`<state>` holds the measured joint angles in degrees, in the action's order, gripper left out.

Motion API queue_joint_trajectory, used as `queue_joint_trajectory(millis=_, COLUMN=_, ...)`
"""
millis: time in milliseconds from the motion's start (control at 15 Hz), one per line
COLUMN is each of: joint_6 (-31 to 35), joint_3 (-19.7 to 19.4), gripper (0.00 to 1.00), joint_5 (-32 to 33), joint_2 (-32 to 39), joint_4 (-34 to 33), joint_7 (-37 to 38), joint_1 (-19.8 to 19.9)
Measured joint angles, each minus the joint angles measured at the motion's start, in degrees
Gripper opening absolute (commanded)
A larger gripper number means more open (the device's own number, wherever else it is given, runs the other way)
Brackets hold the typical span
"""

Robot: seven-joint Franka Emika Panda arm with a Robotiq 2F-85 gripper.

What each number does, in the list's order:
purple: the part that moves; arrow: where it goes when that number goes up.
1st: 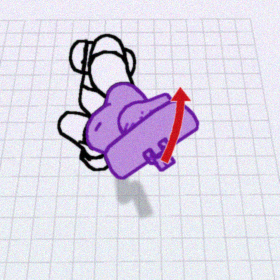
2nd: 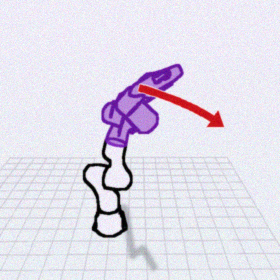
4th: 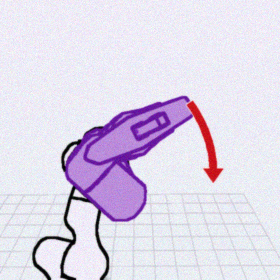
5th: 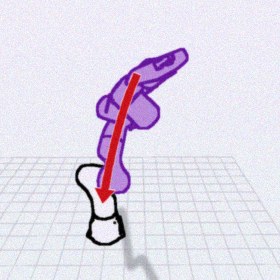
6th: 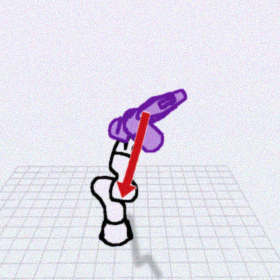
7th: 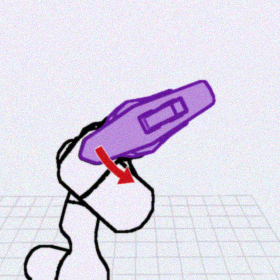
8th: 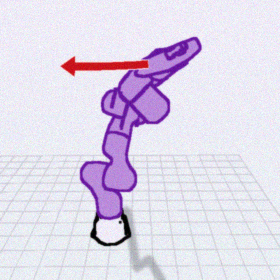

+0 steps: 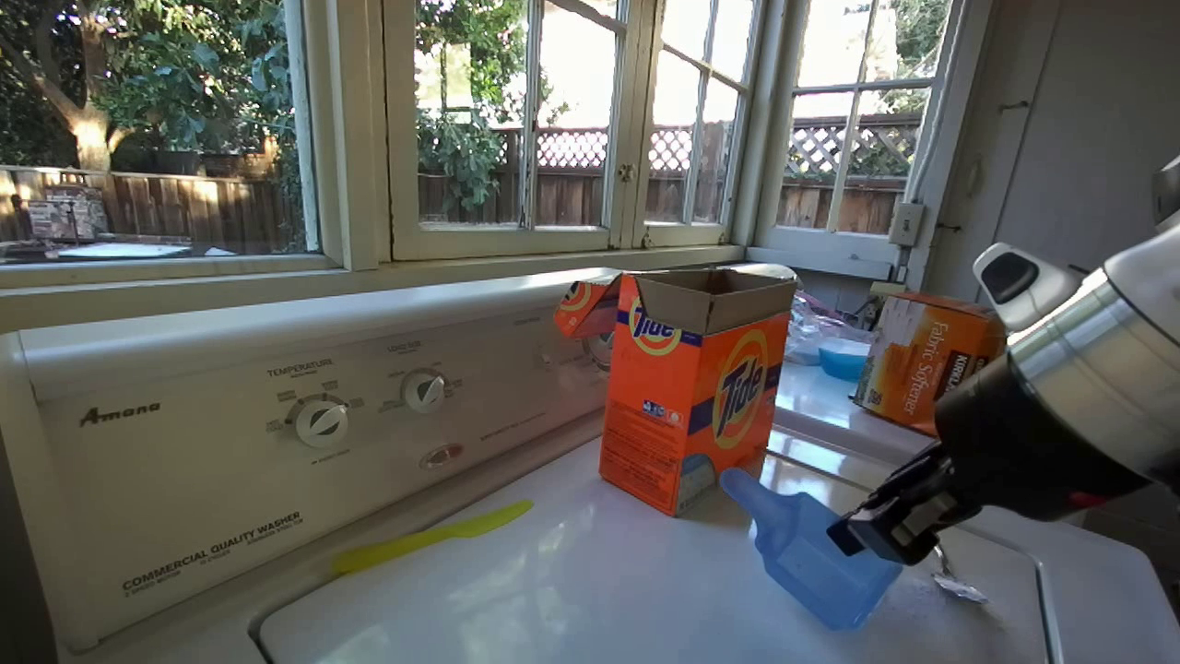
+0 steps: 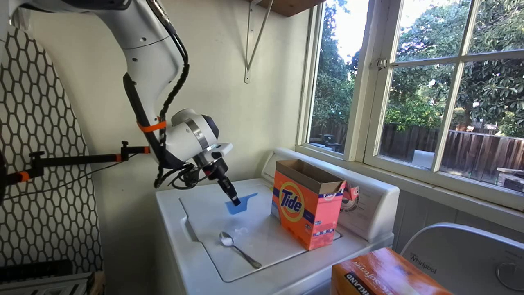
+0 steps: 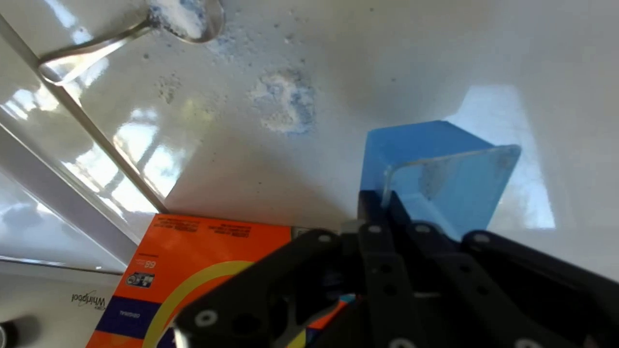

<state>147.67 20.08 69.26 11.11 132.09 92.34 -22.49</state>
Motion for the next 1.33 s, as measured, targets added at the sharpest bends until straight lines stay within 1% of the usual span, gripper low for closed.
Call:
queue_joint_trajectory(millis=600, joint_6=6.4, joint_3=-1.0, gripper=0.01, joint_5=-0.2, joint_2=2.6, joint_4=-0.3, joint_7=1.1, joint_1=1.2)
queue_joint_trajectory(millis=667, joint_6=6.7, joint_3=-1.0, gripper=0.09, joint_5=-0.2, joint_2=2.7, joint_4=-0.3, joint_7=1.2, joint_1=1.3)
queue_joint_trajectory(millis=733, joint_6=6.9, joint_3=-1.0, gripper=0.3, joint_5=-0.2, joint_2=2.8, joint_4=-0.3, joint_7=1.2, joint_1=1.4)
queue_joint_trajectory(millis=867, joint_6=7.2, joint_3=-1.0, gripper=0.44, joint_5=-0.2, joint_2=3.1, joint_4=-0.5, joint_7=1.2, joint_1=1.5)
queue_joint_trajectory(millis=933, joint_6=7.3, joint_3=-1.0, gripper=0.52, joint_5=-0.2, joint_2=3.3, joint_4=-0.6, joint_7=1.2, joint_1=1.5)
queue_joint_trajectory(millis=1067, joint_6=7.3, joint_3=-1.0, gripper=0.66, joint_5=-0.2, joint_2=3.6, joint_4=-1.0, joint_7=1.2, joint_1=1.5)
queue_joint_trajectory(millis=1333, joint_6=7.3, joint_3=-1.2, gripper=0.96, joint_5=-0.1, joint_2=3.5, joint_4=-1.6, joint_7=1.2, joint_1=1.5)
